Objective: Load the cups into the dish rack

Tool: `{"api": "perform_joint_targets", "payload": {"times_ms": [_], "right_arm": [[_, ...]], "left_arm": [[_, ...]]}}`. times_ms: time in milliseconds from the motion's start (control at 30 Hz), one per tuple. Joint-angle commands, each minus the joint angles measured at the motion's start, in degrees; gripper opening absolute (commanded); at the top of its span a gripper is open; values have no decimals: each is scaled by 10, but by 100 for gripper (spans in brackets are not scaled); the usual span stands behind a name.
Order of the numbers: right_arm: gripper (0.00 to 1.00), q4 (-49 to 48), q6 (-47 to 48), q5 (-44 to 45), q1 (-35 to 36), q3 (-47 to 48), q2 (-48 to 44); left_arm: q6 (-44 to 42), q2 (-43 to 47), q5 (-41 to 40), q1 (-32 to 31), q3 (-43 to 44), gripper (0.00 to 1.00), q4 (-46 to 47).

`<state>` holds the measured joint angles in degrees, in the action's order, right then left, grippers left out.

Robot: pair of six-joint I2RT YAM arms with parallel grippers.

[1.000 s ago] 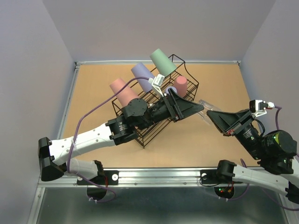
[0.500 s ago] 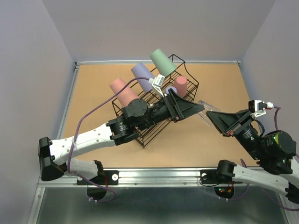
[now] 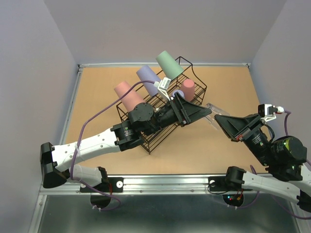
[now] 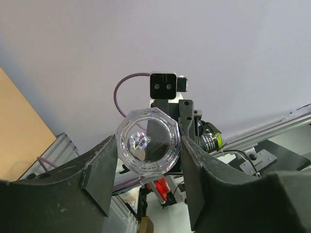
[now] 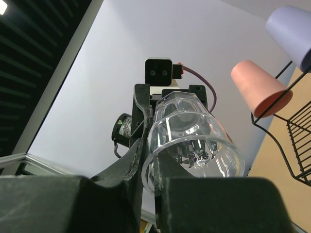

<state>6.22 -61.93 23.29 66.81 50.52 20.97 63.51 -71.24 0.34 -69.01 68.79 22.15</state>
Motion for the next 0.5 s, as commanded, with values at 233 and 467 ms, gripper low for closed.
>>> {"api": "perform_joint_targets", "payload": {"times_ms": [233,467], "right_arm": [[38,6,-12,0,3,-46,-40],[69,34,-14,14,3,-52,-63]], "left_arm": [[-45,29,-43,-3,21,0,-26],[-74,61,-88,5,27,0,-99]]}}
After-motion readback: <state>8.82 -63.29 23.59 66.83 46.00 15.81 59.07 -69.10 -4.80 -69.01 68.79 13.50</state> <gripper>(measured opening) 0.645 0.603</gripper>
